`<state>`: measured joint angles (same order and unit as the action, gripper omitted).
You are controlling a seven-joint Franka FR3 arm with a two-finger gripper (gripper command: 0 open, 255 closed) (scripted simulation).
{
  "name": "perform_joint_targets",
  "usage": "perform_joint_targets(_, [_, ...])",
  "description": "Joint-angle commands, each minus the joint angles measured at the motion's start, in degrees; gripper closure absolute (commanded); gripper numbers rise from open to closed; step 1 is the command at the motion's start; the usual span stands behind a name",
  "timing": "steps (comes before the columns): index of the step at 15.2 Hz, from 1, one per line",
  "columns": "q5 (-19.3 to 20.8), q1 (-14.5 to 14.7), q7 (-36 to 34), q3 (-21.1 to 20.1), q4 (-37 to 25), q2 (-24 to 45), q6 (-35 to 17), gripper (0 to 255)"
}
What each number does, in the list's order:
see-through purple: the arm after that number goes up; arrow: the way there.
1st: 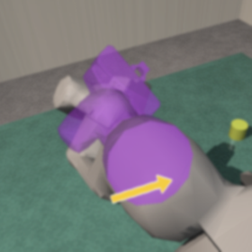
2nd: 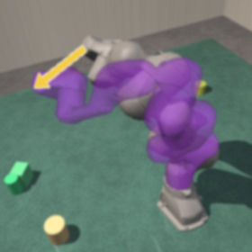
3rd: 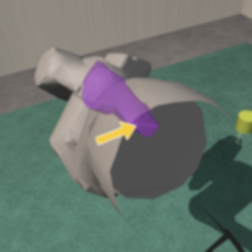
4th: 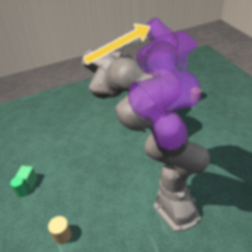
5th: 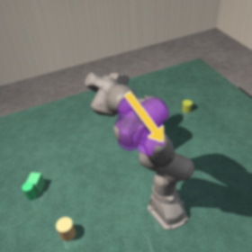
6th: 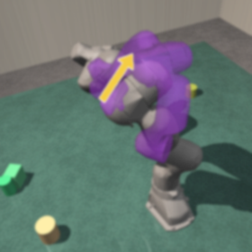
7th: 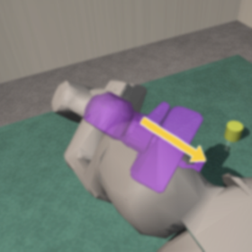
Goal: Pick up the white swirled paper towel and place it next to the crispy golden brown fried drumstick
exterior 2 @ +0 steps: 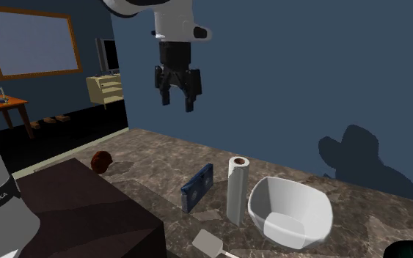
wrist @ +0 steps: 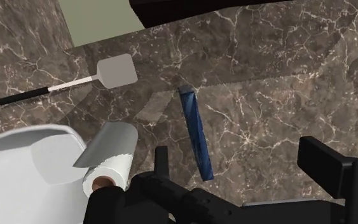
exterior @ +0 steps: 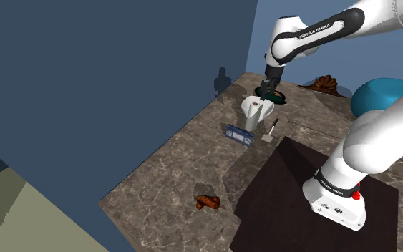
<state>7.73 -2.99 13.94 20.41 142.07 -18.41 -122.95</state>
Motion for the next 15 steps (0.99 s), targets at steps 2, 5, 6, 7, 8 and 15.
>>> perform_joint_targets(2, [-1.13,0.19,3.28,2.07,-1.61,6.27,-5.37,0])
perform_joint_targets(5, [-3.65,0.34,7.31,3.88,-4.30,13.21,-10.03,0])
perform_joint_targets(6, [-4.78,0.31,8.78,4.34,-5.36,15.59,-11.43,0])
perform_joint_targets(7, [-6.03,0.21,10.32,4.70,-6.50,18.00,-12.74,0])
perform_joint_targets(8, [-7.39,0.02,11.90,4.94,-7.72,20.41,-13.96,0])
perform_joint_targets(15, [-17.34,-4.19,22.41,3.28,-18.55,37.00,-19.79,0])
